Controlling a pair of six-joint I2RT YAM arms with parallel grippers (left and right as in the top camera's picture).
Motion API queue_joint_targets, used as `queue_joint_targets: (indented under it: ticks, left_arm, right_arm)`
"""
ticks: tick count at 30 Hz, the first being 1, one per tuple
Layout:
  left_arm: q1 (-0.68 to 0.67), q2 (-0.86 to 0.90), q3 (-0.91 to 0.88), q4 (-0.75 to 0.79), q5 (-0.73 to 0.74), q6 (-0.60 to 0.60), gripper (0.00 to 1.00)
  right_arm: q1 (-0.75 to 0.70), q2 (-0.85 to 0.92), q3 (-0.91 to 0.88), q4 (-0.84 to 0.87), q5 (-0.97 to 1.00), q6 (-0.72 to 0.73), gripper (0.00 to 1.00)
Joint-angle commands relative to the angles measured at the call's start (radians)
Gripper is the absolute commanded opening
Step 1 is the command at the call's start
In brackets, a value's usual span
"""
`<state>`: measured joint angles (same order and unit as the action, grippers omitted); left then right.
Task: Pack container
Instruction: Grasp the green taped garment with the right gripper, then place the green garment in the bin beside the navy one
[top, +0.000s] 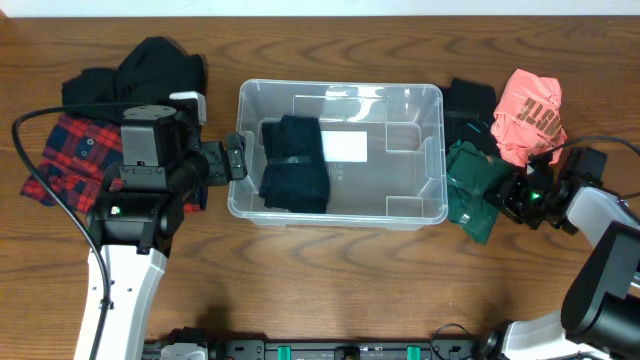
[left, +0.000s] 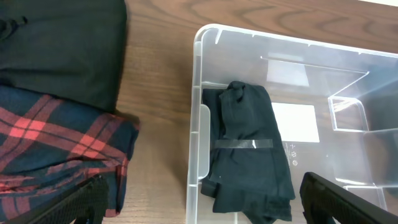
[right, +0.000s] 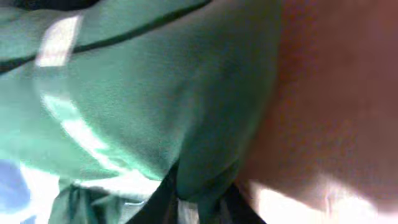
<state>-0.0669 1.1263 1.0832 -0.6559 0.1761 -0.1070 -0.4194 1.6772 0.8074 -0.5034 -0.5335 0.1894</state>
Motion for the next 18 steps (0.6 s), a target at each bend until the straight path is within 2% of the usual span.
queue_joint_targets:
  ticks: [1,3,9,13,18]
  left_arm:
    - [0.005,0.0,0.012,-0.002,-0.012,0.009,0.98]
    - [0.005,0.0,0.012,-0.002,-0.012,0.009,0.98]
    - [0.005,0.0,0.012,-0.002,-0.012,0.009,0.98]
    - [0.005,0.0,0.012,-0.002,-0.012,0.009,0.98]
    - [0.005,0.0,0.012,-0.003,-0.012,0.009,0.98]
  right_arm:
    - [0.006,-0.128,0.077,-0.075,-0.021,-0.003,0.08]
    - [0.01,-0.224,0.151,-0.154,-0.044,-0.003,0.01]
    - [0.102,-0.452,0.354,-0.302,-0.105,-0.003,0.01]
    - [0.23,-0.531,0.389,-0.27,-0.19,0.058,0.01]
    - [0.438,-0.521,0.387,-0.154,-0.219,0.182,0.01]
